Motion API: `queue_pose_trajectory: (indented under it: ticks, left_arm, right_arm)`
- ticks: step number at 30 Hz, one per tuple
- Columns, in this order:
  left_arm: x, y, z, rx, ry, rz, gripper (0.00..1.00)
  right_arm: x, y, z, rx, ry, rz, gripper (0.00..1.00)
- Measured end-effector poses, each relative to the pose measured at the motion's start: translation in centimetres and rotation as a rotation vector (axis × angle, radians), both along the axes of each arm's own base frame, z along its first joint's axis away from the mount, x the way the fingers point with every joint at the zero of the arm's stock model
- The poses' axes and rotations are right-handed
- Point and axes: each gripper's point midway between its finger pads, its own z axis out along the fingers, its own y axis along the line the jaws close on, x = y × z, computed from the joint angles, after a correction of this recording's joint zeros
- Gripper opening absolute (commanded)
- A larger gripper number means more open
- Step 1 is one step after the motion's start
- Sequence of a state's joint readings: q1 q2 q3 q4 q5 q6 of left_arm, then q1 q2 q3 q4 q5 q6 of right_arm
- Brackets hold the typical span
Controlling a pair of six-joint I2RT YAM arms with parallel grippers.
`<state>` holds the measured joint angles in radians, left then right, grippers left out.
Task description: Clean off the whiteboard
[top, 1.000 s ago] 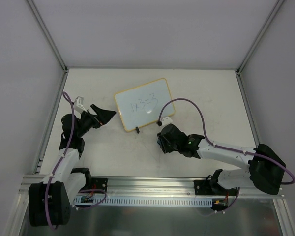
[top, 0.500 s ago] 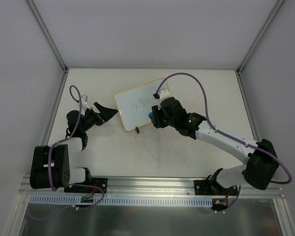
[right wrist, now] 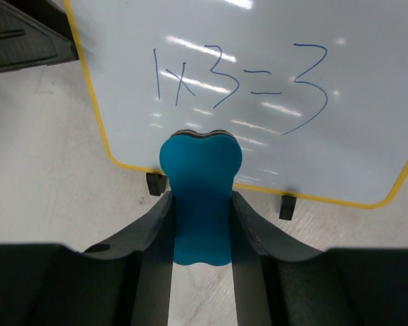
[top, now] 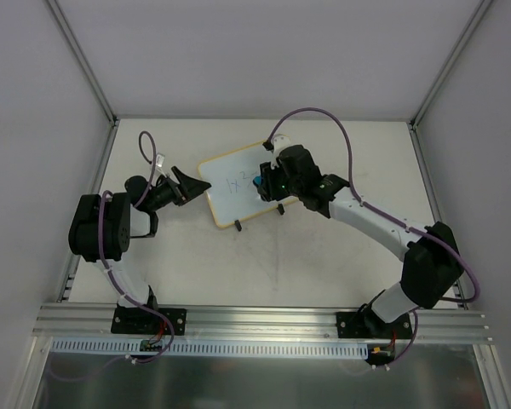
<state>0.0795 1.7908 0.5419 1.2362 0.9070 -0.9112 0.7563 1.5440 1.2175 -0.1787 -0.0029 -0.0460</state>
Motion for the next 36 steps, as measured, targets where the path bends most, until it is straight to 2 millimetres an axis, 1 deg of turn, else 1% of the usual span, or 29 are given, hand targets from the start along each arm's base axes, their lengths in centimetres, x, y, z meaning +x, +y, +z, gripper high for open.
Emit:
queue_pose_trajectory:
  ticks: [2, 3, 6, 10, 14, 17, 18, 20, 24, 28, 32, 36]
  left_arm:
    - [-0.1, -0.2, -0.4, 0.001, 0.008, -0.01, 0.85]
    - [-0.2, -0.3, -0.4, 0.007, -0.001, -0.017, 0.84]
    - [0.1, -1.0, 0.2, 0.039, -0.065, -0.045, 0.83]
    - [-0.4, -2.7, 1.2, 0.083, -0.153, -0.102, 0.69]
    - [-1.0, -4.0, 2.1, 0.132, -0.231, -0.151, 0.7]
    - [-1.2, -4.4, 2.0, 0.16, -0.254, -0.165, 0.68]
    - [-1.2, -4.4, 1.9, 0.167, -0.258, -0.166, 0.59]
    - [-1.2, -4.3, 1.7, 0.176, -0.256, -0.168, 0.49]
    - [-0.9, -4.3, 1.3, 0.183, -0.244, -0.176, 0.42]
    - [-0.4, -4.4, 1.2, 0.187, -0.24, -0.178, 0.42]
    - [-0.1, -4.4, 0.9, 0.193, -0.231, -0.179, 0.47]
    - [0.0, -4.3, 0.5, 0.194, -0.214, -0.181, 0.45]
  right_arm:
    - [0.6, -0.2, -0.2, 0.006, 0.004, -0.008, 0.0]
    - [0.8, -0.2, -0.3, 0.007, 0.006, -0.008, 0.0]
    - [0.8, 0.2, -0.7, 0.012, 0.016, 0.006, 0.0]
    - [0.7, 0.6, -1.1, 0.02, 0.026, 0.024, 0.0]
    - [1.0, 1.1, -1.2, 0.031, 0.023, 0.032, 0.0]
    - [1.3, 1.5, -1.4, 0.037, 0.019, 0.035, 0.0]
    - [1.3, 1.5, -1.5, 0.037, 0.02, 0.036, 0.0]
    - [1.6, 1.8, -1.6, 0.04, 0.018, 0.037, 0.0]
    - [2.0, 2.2, -2.0, 0.044, 0.017, 0.04, 0.0]
    - [2.2, 2.5, -2.2, 0.048, 0.018, 0.044, 0.0]
    - [2.4, 2.7, -2.2, 0.051, 0.015, 0.045, 0.0]
    - [2.5, 2.8, -2.3, 0.052, 0.013, 0.046, 0.0]
